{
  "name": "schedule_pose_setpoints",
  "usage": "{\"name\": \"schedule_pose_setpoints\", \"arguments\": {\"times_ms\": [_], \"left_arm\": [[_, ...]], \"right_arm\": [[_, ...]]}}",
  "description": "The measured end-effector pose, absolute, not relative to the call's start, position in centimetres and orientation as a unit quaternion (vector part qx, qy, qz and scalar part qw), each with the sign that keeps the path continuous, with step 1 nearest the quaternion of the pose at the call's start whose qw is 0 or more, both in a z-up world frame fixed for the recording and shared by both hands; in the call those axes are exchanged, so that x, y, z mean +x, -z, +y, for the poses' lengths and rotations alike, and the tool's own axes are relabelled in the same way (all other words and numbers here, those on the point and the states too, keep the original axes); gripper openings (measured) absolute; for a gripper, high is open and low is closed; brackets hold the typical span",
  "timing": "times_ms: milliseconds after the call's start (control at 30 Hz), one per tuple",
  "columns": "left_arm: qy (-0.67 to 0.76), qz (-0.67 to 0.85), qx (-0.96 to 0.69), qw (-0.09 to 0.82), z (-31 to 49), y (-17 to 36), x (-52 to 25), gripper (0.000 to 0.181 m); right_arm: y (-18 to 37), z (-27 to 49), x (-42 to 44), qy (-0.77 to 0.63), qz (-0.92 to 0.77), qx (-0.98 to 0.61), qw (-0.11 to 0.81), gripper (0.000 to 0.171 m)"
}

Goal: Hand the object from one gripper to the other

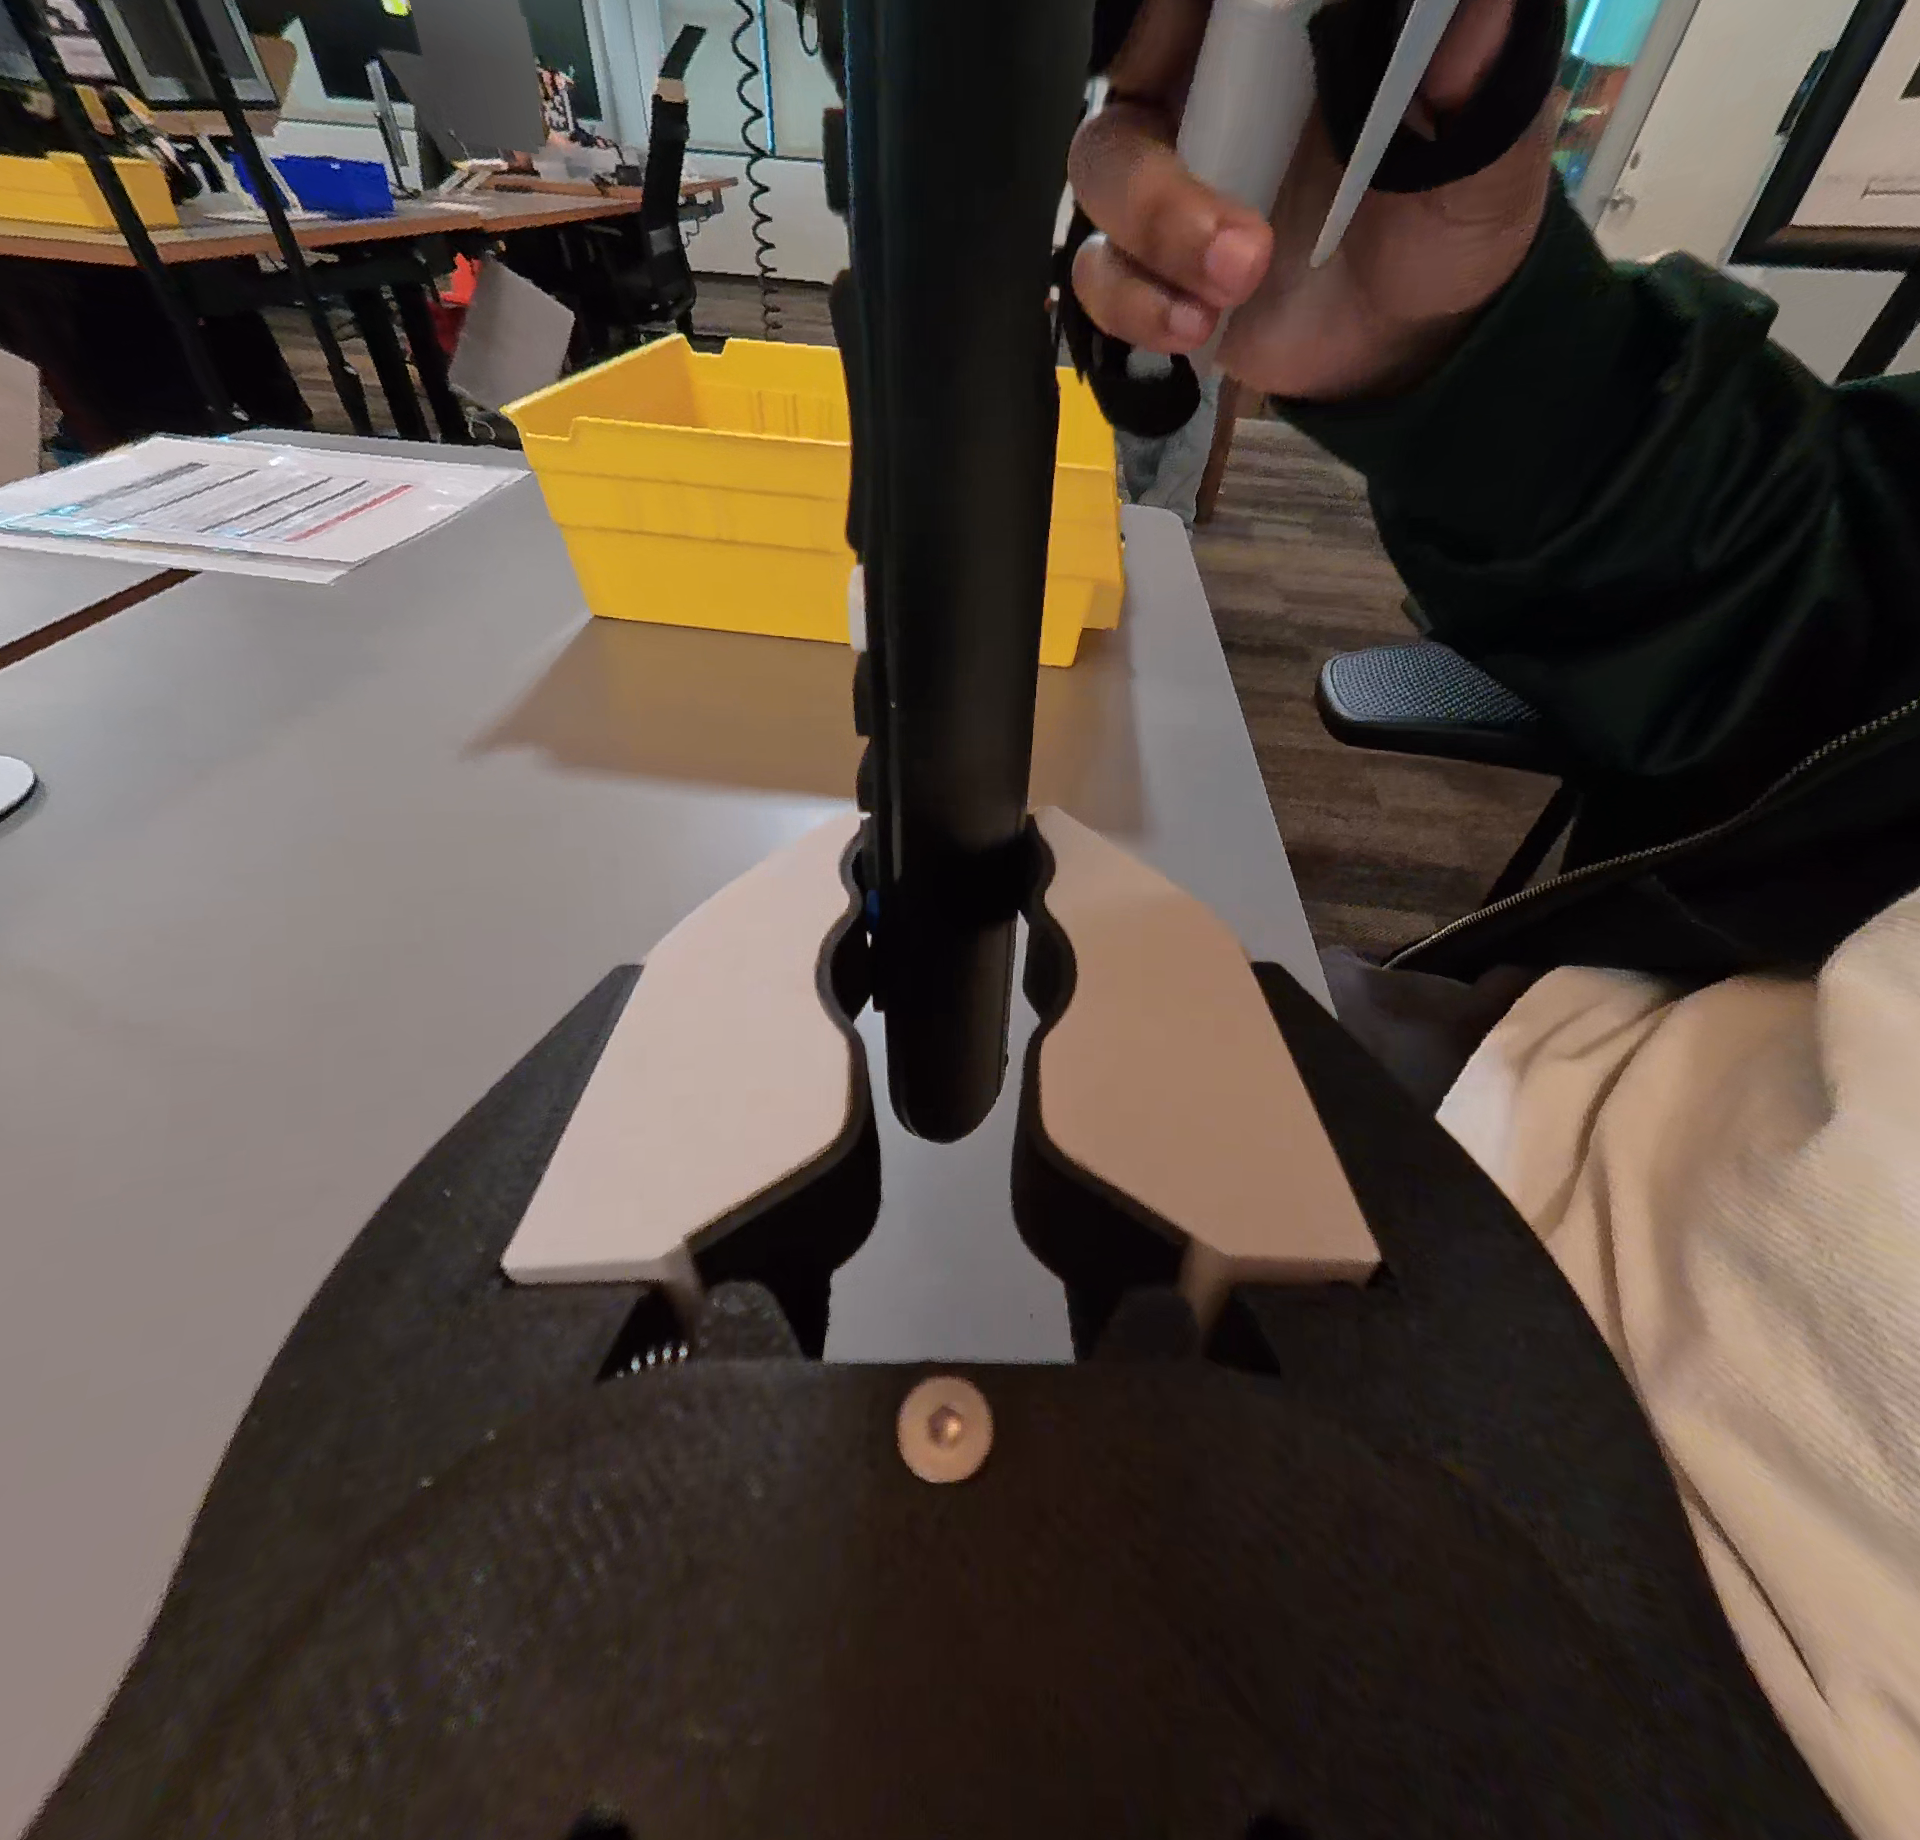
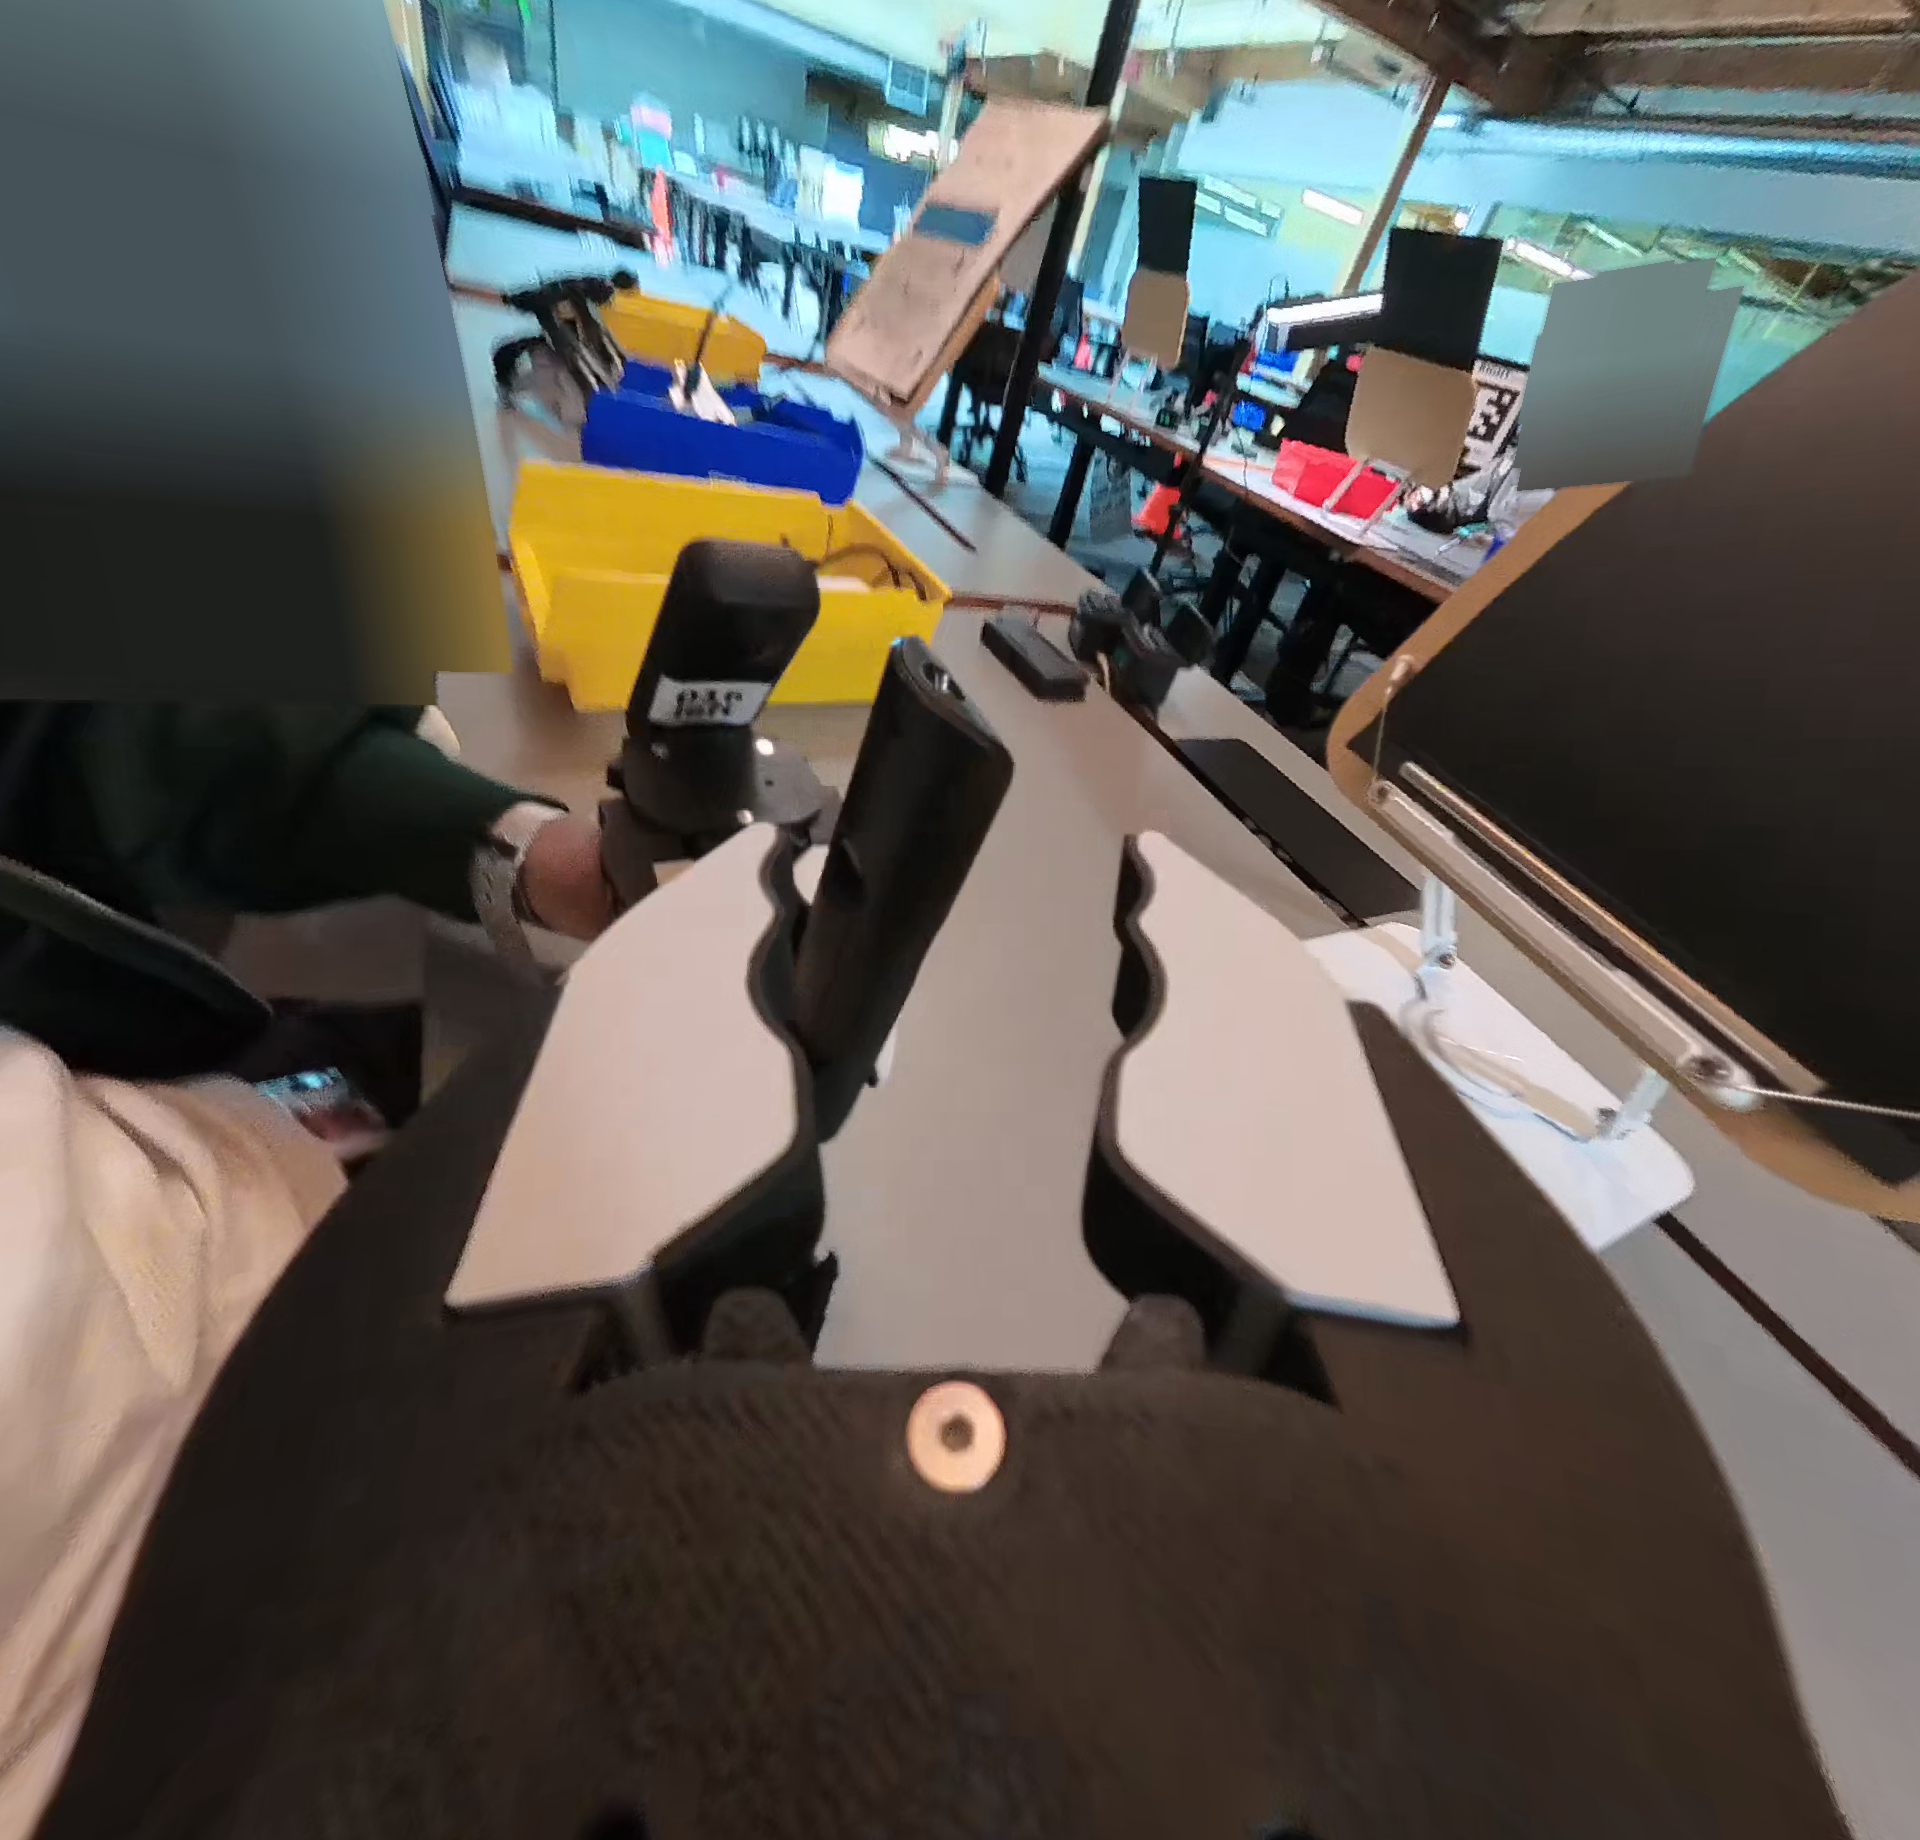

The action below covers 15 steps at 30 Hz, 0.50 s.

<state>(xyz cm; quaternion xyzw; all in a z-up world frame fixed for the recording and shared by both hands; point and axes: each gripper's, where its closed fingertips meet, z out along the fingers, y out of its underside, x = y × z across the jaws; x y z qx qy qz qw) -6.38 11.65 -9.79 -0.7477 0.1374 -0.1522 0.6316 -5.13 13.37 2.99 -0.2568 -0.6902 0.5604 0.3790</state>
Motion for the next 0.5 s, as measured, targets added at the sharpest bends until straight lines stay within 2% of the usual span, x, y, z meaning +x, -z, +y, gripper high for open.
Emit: {"name": "schedule_pose_setpoints", "arguments": {"times_ms": [233,367,500], "left_arm": [[0.062,0.151,-0.774,0.612,11.9,10.6,-7.5,0.024],[-0.202,0.107,-0.787,0.573,11.1,9.7,-13.7,0.024],[-0.434,0.146,-0.743,0.489,9.0,7.3,-17.2,0.024]], "right_arm": [[-2.8,12.6,-5.1,-0.520,-0.712,-0.252,0.398,0.056],[-3.2,13.1,-5.4,-0.540,-0.690,-0.287,0.387,0.058],[-2.2,13.2,-6.4,-0.613,-0.640,-0.362,0.291,0.065]]}}
